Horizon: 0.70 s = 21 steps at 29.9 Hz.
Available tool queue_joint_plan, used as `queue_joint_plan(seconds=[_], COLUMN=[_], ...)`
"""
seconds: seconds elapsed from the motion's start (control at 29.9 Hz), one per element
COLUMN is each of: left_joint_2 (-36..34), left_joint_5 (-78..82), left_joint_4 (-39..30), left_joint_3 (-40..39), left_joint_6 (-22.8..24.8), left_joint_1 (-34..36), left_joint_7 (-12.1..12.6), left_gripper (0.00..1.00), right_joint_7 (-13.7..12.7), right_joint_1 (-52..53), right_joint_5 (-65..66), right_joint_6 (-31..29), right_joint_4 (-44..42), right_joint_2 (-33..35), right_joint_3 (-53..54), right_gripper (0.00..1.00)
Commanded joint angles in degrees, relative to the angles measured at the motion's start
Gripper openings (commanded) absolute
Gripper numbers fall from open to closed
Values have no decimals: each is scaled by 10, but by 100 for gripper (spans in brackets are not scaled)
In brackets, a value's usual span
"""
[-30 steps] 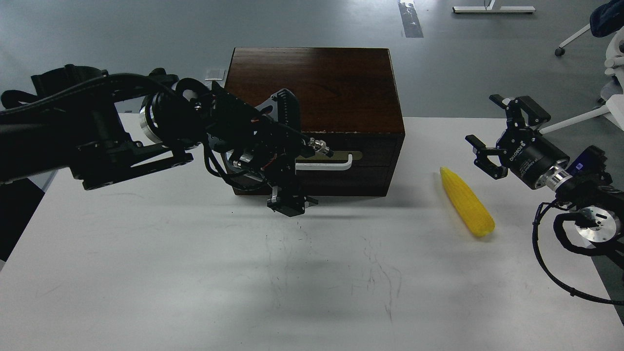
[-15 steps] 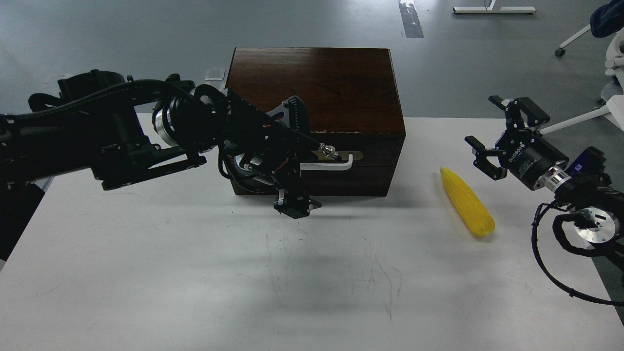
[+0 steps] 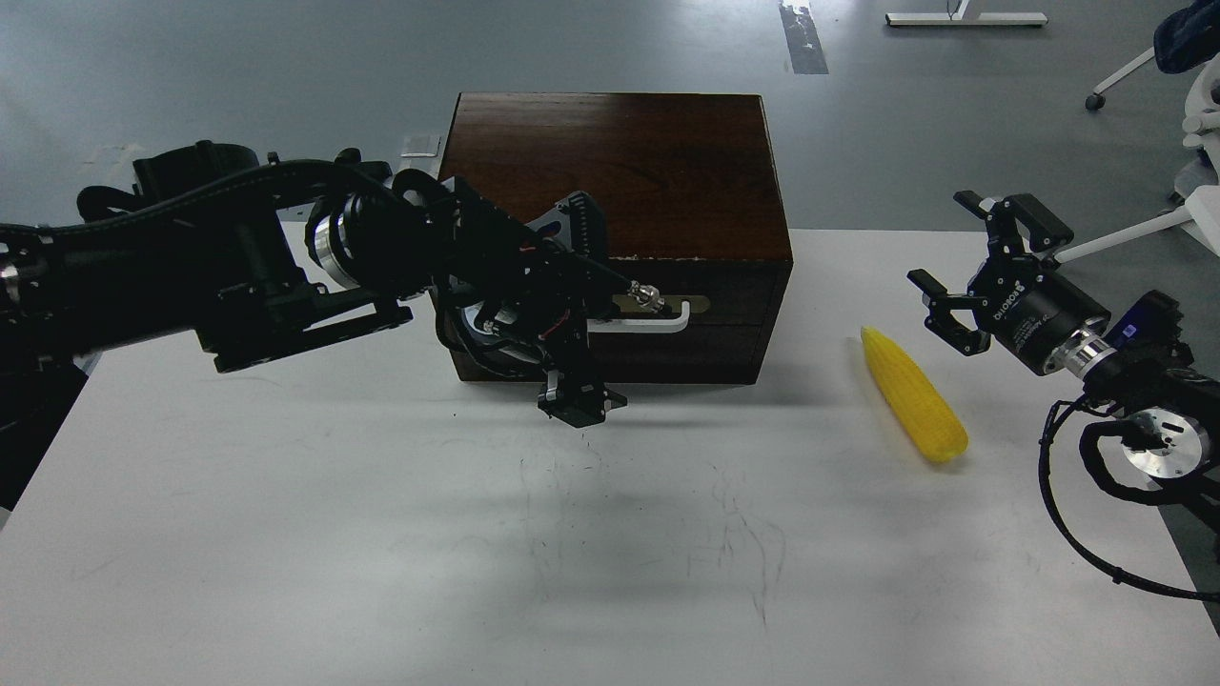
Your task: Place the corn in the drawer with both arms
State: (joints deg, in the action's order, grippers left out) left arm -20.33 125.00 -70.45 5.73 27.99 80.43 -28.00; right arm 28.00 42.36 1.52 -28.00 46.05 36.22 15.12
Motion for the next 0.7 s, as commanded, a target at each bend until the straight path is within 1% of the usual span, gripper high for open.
queue_joint_plan(seconds=[0.0, 0.53, 0.67], left_joint_2=[0, 0, 0], left_joint_5=[0, 0, 0], left_joint_4=[2, 10, 10], left_joint_3=[9, 10, 21], left_joint_6=[0, 0, 0], left_joint_1=[2, -3, -2], left_joint_7=[0, 0, 0], left_gripper=[98, 98, 98], right_joint_7=[0, 0, 0], right_joint_1=[0, -1, -2], right_joint_5=[0, 0, 0], right_joint_6=[0, 0, 0], right_joint_4=[0, 1, 1], right_joint_2=[0, 1, 1], right_joint_3=[0, 0, 0], right_gripper=[100, 100, 100])
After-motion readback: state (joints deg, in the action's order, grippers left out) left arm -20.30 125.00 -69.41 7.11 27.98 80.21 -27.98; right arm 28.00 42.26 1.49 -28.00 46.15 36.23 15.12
